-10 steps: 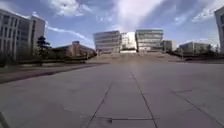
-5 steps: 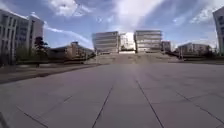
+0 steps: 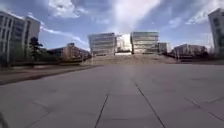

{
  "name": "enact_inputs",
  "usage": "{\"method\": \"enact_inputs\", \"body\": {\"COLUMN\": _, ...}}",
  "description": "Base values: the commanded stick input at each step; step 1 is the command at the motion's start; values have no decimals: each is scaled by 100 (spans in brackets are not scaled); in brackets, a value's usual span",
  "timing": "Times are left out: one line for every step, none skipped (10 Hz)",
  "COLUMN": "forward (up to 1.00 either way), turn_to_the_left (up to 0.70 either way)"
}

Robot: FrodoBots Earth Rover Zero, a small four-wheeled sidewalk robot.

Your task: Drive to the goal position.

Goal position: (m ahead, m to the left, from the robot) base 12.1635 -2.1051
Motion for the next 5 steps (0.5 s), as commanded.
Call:
{"method": "enact_inputs", "body": {"forward": 70, "turn_to_the_left": -14}}
{"method": "enact_inputs", "body": {"forward": 70, "turn_to_the_left": -14}}
{"method": "enact_inputs", "body": {"forward": 70, "turn_to_the_left": -14}}
{"method": "enact_inputs", "body": {"forward": 70, "turn_to_the_left": -14}}
{"method": "enact_inputs", "body": {"forward": 70, "turn_to_the_left": -14}}
